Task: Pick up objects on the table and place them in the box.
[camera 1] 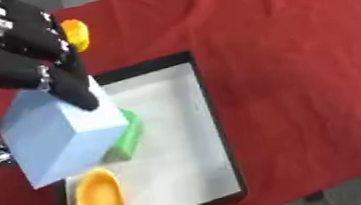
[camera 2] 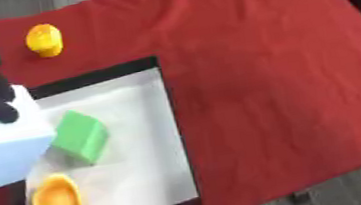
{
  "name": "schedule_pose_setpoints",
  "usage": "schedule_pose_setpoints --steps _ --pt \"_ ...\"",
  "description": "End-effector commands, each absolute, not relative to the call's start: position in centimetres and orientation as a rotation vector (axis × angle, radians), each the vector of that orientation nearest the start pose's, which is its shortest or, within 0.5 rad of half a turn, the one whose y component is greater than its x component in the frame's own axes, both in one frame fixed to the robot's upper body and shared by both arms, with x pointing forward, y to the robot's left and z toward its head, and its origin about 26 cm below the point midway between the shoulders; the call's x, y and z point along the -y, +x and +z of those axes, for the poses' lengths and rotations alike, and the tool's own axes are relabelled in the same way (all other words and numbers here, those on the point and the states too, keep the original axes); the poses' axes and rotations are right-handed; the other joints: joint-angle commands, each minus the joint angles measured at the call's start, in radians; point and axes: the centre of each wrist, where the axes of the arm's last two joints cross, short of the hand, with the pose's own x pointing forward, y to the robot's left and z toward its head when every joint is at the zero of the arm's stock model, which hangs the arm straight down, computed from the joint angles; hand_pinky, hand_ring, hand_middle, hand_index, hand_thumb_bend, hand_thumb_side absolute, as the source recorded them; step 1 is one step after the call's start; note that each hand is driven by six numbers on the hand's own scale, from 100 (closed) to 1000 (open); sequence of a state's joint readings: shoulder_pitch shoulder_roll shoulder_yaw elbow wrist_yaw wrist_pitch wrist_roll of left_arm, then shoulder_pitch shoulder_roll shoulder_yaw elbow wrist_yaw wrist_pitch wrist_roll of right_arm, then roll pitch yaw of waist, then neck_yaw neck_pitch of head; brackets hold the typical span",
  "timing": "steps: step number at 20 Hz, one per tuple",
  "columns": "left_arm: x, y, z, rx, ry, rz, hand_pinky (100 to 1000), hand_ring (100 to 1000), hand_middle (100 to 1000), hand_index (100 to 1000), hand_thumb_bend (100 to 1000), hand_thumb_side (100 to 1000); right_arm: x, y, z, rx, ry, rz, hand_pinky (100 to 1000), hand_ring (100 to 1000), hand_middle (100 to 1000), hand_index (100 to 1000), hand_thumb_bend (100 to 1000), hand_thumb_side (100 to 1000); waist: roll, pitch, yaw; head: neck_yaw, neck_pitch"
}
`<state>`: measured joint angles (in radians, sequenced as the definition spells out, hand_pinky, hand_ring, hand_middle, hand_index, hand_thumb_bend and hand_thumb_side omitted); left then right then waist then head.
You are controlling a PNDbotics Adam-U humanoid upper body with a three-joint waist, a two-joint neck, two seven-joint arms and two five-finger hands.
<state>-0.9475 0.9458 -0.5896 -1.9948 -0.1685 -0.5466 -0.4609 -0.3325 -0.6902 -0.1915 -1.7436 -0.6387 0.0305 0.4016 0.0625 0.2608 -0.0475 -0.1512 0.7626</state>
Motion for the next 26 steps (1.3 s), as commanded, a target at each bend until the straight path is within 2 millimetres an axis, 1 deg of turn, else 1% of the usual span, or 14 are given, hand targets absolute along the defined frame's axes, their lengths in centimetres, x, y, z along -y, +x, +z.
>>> schedule_pose_setpoints --steps 1,4,6,7,8,13,16,18,20,23,24,25,26 --pt "-18.4 29.1 32.9 -1.9 -0.226 2.234 619 520 419 594 365 100 39.0 31.8 24.2 2.064 0.221 0.541 988 747 697 857 100 612 -0.008 -0.023 0.001 -0.004 0.007" --pt "-18.1 29.1 32.7 -1.873 -0.23 2.26 619 520 419 594 366 100 39.0 31.8 24.1 2.062 0.218 0.542 988 747 697 857 100 613 -0.009 -0.022 0.001 -0.005 0.007" --pt "-18.1 29.1 32.6 -1.882 -0.237 2.266 622 521 422 601 332 100 39.0 31.8 24.0 2.061 0.216 0.542 989 748 697 857 100 616 -0.01 -0.019 0.001 -0.007 0.007" --pt "-18.0 29.2 32.5 -1.891 -0.243 2.27 622 521 422 601 332 100 39.0 31.8 24.0 2.061 0.216 0.543 989 748 697 857 100 616 -0.011 -0.018 0.0 -0.007 0.007" --pt "-17.9 29.2 32.3 -1.899 -0.247 2.278 626 522 423 603 305 100 38.9 31.8 23.9 2.059 0.215 0.544 989 747 697 857 100 619 -0.012 -0.017 0.0 -0.007 0.007" --pt "-17.2 29.2 31.4 -1.905 -0.222 2.353 629 519 422 605 238 100 38.8 31.9 23.8 2.058 0.217 0.543 989 747 696 857 100 621 -0.014 -0.013 -0.006 -0.003 0.007" --pt "-16.7 29.2 31.1 -1.912 -0.227 2.376 632 520 424 608 227 100 38.7 31.9 23.7 2.059 0.222 0.542 989 747 696 857 100 623 -0.015 -0.01 -0.009 -0.001 0.007" --pt "-16.5 29.3 30.9 -1.917 -0.239 2.384 636 524 428 612 237 100 38.6 32.0 23.7 2.058 0.227 0.544 989 747 696 857 100 623 -0.016 -0.008 -0.013 -0.001 0.006" --pt "-16.4 29.6 30.6 -1.917 -0.257 2.399 641 530 435 619 234 100 38.5 32.1 23.7 2.06 0.232 0.545 990 747 696 857 100 624 -0.018 -0.006 -0.017 0.002 0.002" --pt "-16.4 30.7 29.6 -1.907 -0.275 2.433 649 536 443 628 230 100 38.4 32.1 23.7 2.062 0.235 0.544 990 747 696 857 100 628 -0.019 0.001 -0.022 0.007 -0.003" --pt "-16.3 31.1 29.3 -1.897 -0.278 2.444 653 543 449 633 257 100 38.4 32.1 23.7 2.062 0.234 0.543 990 747 696 857 100 625 -0.02 0.003 -0.024 0.009 -0.004" --pt "-16.2 31.5 28.9 -1.882 -0.282 2.455 654 544 451 634 233 100 38.4 32.2 23.7 2.061 0.234 0.543 990 747 696 857 100 631 -0.02 0.005 -0.025 0.011 -0.005" --pt "-16.2 31.9 28.5 -1.863 -0.287 2.465 662 558 462 645 248 100 38.3 32.2 23.6 2.061 0.235 0.544 990 747 696 857 100 632 -0.02 0.007 -0.027 0.013 -0.006"
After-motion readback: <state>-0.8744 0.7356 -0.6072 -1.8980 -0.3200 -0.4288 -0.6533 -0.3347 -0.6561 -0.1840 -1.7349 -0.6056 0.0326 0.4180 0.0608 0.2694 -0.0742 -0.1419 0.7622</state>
